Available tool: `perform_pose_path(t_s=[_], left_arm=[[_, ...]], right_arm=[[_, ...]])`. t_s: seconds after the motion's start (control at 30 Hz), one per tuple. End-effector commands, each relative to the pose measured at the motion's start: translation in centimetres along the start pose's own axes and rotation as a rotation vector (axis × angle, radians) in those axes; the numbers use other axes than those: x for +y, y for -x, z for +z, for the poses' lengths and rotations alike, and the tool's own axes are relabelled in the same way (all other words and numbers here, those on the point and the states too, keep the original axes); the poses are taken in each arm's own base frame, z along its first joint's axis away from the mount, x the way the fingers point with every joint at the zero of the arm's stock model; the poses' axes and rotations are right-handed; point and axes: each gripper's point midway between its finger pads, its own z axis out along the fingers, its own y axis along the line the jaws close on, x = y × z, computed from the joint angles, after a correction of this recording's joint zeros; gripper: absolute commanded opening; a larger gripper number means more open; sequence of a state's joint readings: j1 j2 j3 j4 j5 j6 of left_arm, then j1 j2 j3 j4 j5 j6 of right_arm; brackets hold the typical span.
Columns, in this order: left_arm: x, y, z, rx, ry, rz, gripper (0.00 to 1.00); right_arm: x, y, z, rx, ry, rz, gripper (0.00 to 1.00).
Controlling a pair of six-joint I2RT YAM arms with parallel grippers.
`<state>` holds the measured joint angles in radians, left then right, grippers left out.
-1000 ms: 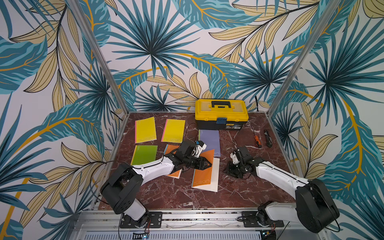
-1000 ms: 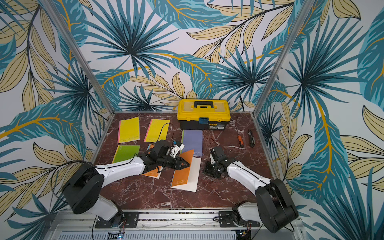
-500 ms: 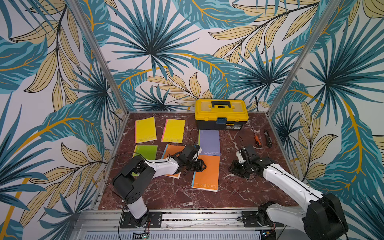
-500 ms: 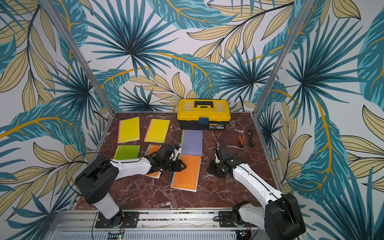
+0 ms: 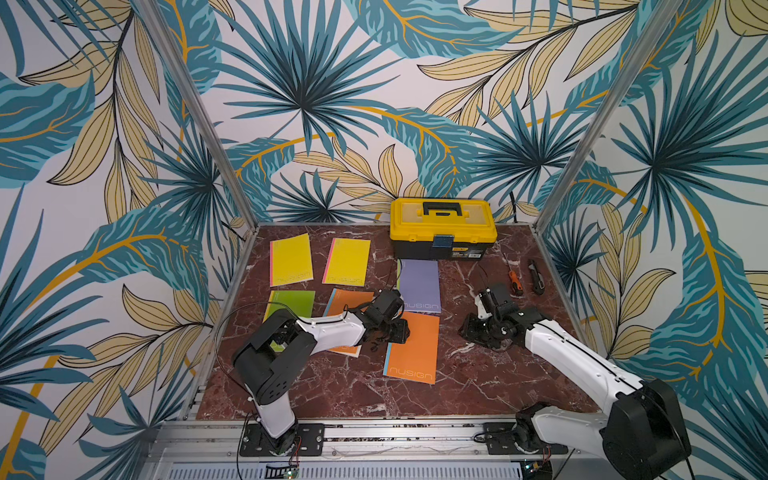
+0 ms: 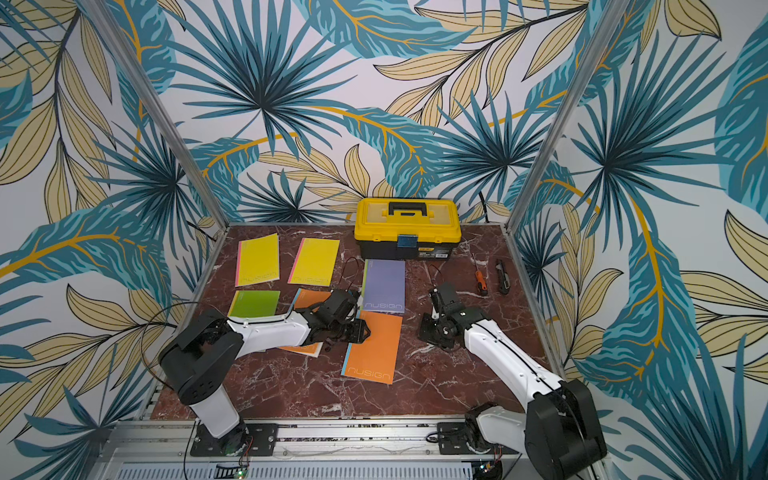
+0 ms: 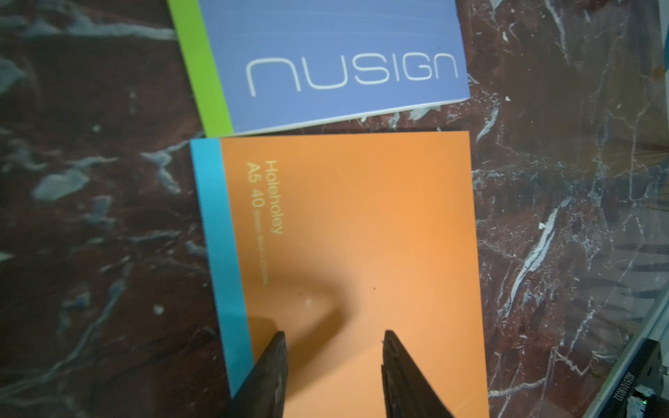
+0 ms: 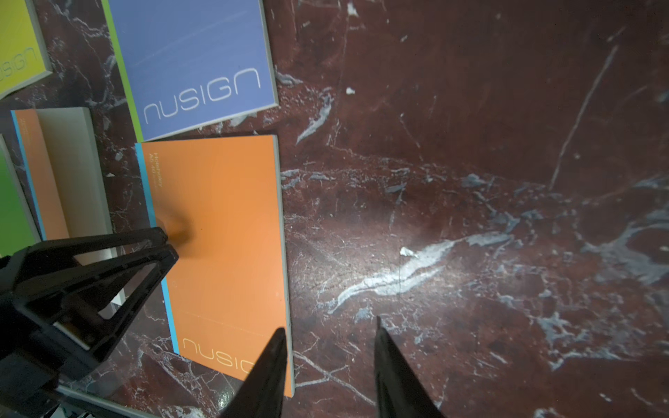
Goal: Close the notebook
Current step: Close the notebook at the center of the board, then reset both arms
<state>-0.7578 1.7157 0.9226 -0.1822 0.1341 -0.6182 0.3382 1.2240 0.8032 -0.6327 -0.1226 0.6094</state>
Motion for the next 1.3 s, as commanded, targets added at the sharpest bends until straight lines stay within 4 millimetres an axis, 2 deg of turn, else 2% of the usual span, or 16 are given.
perform_pose_path(t_s=[0.0, 0.1, 0.3, 0.33, 0.37, 0.5, 0.57, 0.63, 0.77, 0.87, 0.97, 1.03, 1.1, 1.27], left_arm=[[0.7, 1.1, -3.8, -0.052, 0.089, 0.031, 0.48], [0.4, 3.5, -8.2, -0.155, 0.138, 0.062, 0.55], [2.1, 7.6, -18.5, -0.399, 0.344, 0.120, 0.72], [2.7, 8.0, -20.1, -0.431, 0.382, 0.135, 0.77], [3.3, 8.5, -21.9, -0.462, 0.415, 0.130, 0.99], [7.3, 9.4, -26.3, -0.506, 0.484, 0.037, 1.00], [9.5, 9.6, -28.2, -0.525, 0.543, -0.008, 1.00], [11.5, 10.1, -30.1, -0.568, 0.628, -0.048, 1.00], [14.2, 12.0, -33.7, -0.685, 0.825, -0.043, 1.00], [16.0, 13.3, -34.7, -0.724, 0.906, -0.009, 1.00], [17.7, 13.9, -33.2, -0.701, 0.829, 0.011, 1.00], [19.4, 13.5, -32.6, -0.743, 0.800, -0.046, 1.00], [20.0, 13.8, -31.5, -0.812, 0.719, 0.001, 1.00], [24.3, 11.3, -28.1, -0.949, 0.666, -0.048, 1.00]], right_arm=[[-0.3, 2.2, -1.5, -0.077, -0.051, -0.051, 0.44], [-0.3, 3.8, -2.5, -0.126, -0.072, -0.065, 0.51], [-0.2, 7.8, -5.5, -0.246, -0.108, -0.094, 0.75], [-0.2, 8.4, -6.0, -0.259, -0.118, -0.101, 0.78], [-0.2, 9.0, -6.5, -0.269, -0.125, -0.112, 0.80], [-1.3, 10.5, -8.2, -0.295, -0.179, -0.097, 0.88], [-2.1, 11.3, -8.9, -0.335, -0.182, -0.070, 0.99], [-2.6, 12.2, -9.6, -0.372, -0.185, -0.050, 0.99], [-4.8, 14.3, -11.5, -0.482, -0.319, -0.019, 0.99], [-6.7, 15.7, -12.7, -0.536, -0.464, -0.023, 1.00], [-8.2, 16.6, -12.7, -0.547, -0.575, -0.050, 0.99], [-8.7, 17.2, -12.0, -0.556, -0.589, -0.071, 0.99], [-9.2, 17.5, -11.4, -0.568, -0.583, -0.081, 1.00], [-10.2, 18.2, -11.1, -0.701, -0.545, -0.079, 1.00]])
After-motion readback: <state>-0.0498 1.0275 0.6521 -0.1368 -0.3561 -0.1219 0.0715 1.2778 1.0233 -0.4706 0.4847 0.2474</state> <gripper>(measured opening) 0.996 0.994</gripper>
